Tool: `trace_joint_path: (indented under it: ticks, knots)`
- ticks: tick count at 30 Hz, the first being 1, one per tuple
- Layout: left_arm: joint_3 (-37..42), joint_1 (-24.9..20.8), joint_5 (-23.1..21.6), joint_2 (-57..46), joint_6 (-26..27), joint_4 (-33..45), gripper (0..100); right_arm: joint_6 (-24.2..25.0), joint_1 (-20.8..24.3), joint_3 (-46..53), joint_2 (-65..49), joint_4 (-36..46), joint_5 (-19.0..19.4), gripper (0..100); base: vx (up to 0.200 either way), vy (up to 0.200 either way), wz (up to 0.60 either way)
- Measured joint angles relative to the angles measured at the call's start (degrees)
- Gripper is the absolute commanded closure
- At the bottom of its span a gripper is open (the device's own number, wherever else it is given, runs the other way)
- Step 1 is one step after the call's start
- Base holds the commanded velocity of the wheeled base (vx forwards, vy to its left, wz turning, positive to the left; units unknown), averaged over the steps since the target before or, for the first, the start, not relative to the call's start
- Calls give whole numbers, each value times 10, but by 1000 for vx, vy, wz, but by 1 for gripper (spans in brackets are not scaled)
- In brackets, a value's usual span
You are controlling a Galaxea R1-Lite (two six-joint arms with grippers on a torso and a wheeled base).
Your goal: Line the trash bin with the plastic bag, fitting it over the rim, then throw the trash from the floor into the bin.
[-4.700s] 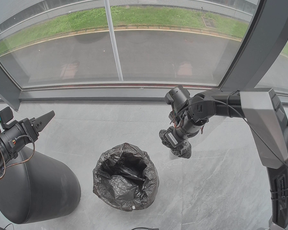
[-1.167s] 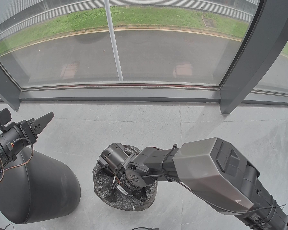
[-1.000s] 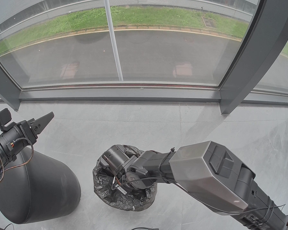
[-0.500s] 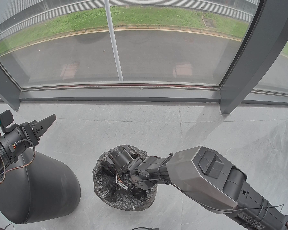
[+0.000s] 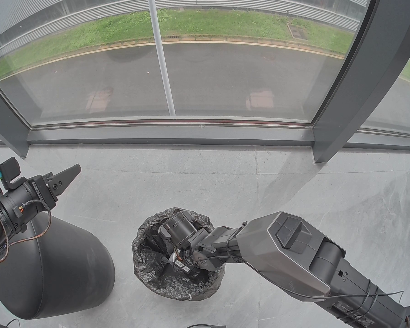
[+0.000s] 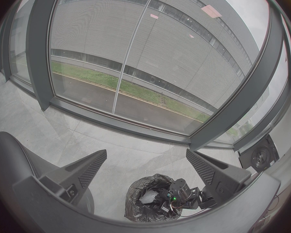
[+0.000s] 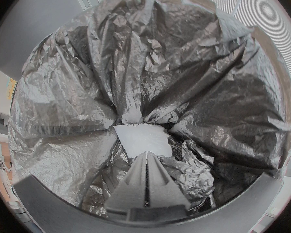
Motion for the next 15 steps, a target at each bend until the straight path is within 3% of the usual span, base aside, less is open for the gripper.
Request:
trace_joint_path:
  ticks: [11, 15]
  knots:
    - [0, 0, 0, -1, 0, 0, 0, -3, 6, 0, -4, 6, -2, 100, 0, 0, 0]
    - [0, -1, 0, -1, 0, 0, 0, -30, 14, 0, -21, 9, -5, 100, 0, 0, 0]
